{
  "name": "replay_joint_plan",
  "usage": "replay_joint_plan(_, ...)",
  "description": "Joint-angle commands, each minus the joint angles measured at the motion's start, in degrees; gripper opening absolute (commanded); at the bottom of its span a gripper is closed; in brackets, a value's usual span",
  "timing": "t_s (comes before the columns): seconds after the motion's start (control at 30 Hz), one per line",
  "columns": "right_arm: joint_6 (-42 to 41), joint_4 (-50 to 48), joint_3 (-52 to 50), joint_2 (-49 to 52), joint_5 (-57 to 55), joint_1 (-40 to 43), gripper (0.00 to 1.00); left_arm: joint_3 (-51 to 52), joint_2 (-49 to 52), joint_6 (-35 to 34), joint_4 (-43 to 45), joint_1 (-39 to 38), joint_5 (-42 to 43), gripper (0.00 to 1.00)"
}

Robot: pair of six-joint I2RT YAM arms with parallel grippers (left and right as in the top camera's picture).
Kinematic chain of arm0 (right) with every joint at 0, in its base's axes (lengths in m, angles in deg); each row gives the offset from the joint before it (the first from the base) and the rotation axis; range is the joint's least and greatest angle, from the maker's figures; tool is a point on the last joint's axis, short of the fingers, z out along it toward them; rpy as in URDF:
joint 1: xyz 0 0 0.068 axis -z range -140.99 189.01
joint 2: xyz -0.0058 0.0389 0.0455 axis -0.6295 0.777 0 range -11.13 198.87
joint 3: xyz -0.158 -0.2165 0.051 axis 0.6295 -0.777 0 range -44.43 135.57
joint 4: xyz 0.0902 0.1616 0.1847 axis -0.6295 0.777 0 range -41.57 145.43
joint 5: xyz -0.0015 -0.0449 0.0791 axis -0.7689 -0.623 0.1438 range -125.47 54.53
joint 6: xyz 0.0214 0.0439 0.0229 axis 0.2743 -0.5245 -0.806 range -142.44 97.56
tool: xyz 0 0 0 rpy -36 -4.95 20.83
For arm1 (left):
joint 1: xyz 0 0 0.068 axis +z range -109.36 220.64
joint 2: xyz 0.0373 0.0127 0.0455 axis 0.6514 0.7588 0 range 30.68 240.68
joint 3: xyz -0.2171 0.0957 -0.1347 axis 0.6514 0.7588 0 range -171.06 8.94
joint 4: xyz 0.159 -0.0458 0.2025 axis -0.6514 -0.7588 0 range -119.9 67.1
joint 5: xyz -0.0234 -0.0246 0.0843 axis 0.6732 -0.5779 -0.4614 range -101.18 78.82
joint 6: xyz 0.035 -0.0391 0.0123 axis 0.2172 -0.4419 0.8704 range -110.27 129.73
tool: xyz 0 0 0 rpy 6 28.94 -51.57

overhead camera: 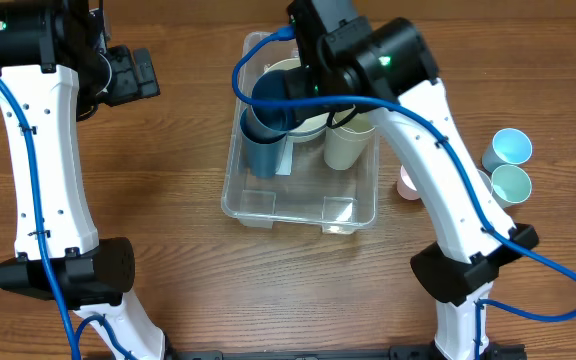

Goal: Pack container
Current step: 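Carry the dark blue cup into the first blue cup and release, then move the right gripper to the light blue cup and grasp it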

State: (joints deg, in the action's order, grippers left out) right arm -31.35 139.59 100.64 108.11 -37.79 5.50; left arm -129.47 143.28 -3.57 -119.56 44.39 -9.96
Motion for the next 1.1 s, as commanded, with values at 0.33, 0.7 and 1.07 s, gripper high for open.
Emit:
replay_joint_plan(0.33, 1.51, -0.66, 0.52, -0.72, -0.61, -0.28, 0.34, -0.46, -0.22, 1.09, -0.13, -0.13, -0.33, 1.0)
replay_joint_plan(0.7, -2.34, 2.51, 3.19, -14.16, -13.97, 4.96, 0.62, -0.46, -0.22, 1.09, -0.13, -0.13, -0.33, 1.0)
replay_joint_plan(1.07, -12.13, 5.88, 0.94, -21.94, -4.33, 39.8, 0.77, -0.46, -0.22, 1.09, -0.13, -0.11, -0.33, 1.0)
